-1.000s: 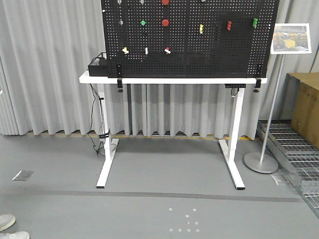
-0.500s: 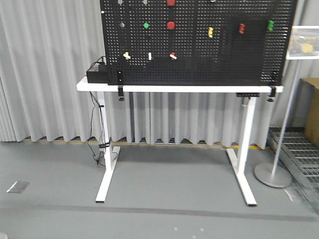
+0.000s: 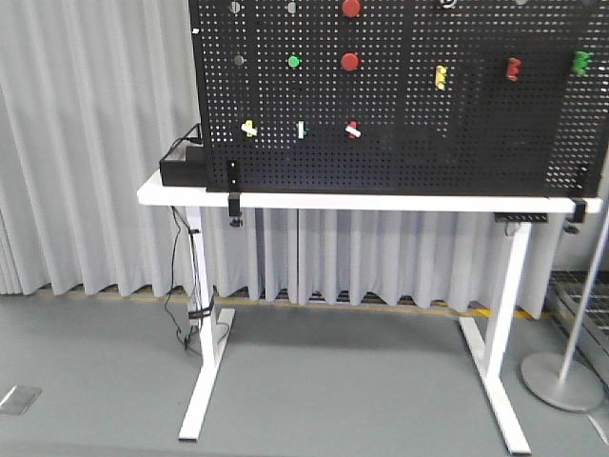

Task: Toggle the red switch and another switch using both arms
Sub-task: 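Drive the base forward up to the black pegboard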

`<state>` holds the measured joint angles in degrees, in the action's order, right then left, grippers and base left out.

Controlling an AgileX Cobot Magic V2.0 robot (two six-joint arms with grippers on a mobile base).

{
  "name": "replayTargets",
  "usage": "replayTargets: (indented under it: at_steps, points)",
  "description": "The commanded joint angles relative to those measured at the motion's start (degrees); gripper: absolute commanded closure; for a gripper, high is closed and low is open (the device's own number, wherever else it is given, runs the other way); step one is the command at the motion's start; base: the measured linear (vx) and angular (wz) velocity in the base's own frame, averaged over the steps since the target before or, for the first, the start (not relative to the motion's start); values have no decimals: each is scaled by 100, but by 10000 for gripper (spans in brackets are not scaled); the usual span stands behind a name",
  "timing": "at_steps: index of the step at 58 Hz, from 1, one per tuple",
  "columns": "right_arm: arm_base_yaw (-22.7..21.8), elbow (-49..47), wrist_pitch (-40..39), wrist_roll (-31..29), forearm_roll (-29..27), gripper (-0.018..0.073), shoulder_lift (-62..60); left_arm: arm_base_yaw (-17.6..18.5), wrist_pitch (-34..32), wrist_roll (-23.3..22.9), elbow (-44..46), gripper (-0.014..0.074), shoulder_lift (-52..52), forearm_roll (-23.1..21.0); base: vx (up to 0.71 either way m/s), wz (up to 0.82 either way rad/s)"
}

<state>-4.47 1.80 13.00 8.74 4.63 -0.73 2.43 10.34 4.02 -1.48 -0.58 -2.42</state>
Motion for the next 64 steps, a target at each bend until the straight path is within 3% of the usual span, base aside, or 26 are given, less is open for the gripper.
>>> replayTargets:
  at_steps: [1, 35, 64]
  points:
    - [-39, 32, -468, -56, 44, 566, -52, 8, -463, -6, -113, 594, -111, -28, 46, 5]
    - [-39, 32, -468, -56, 44, 566, -52, 8, -463, -6, -113, 594, -111, -28, 51, 8]
    - [-39, 32, -468, -56, 44, 566, -52, 8, -463, -6, -113, 594, -111, -28, 49, -15]
